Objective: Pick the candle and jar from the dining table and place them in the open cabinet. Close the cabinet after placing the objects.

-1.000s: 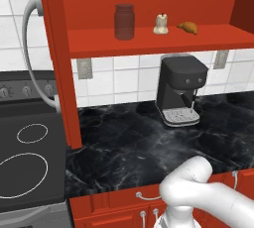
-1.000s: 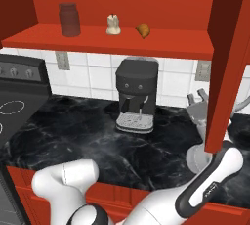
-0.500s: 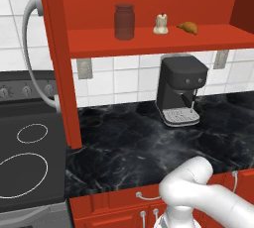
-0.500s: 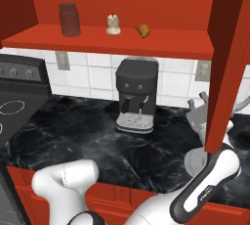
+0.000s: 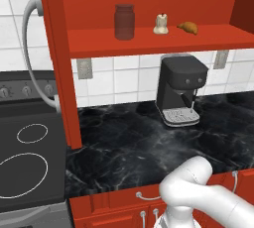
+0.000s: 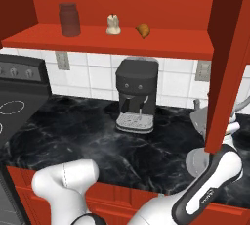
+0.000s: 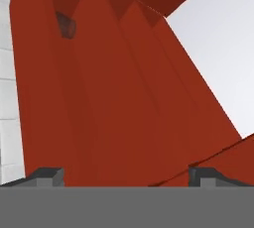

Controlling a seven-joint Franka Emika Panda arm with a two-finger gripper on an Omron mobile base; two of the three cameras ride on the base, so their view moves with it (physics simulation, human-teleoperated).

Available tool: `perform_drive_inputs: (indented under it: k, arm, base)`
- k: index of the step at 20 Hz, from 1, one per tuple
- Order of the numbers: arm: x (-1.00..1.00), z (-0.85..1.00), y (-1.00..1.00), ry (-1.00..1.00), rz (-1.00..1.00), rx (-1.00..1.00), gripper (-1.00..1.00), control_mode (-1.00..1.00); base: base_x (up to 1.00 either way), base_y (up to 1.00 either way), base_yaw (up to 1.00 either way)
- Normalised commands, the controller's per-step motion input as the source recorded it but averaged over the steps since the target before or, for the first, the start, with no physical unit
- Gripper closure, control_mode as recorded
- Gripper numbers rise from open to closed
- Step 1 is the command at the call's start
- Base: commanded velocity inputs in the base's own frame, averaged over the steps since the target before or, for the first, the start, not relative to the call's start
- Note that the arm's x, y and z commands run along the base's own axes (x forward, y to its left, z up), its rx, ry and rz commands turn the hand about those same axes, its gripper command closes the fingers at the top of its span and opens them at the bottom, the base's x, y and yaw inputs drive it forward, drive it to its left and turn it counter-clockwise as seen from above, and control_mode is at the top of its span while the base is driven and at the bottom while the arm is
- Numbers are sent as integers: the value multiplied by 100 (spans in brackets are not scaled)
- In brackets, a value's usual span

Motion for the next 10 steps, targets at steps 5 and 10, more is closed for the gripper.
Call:
perform_drive_inputs:
  k: [5,10]
  arm:
    - [0,11,-23,0,0,2,-100,-100]
    - [0,20,-14,-1,0,0,-100,-100]
  base:
    - [0,0,0]
    - [0,0,0]
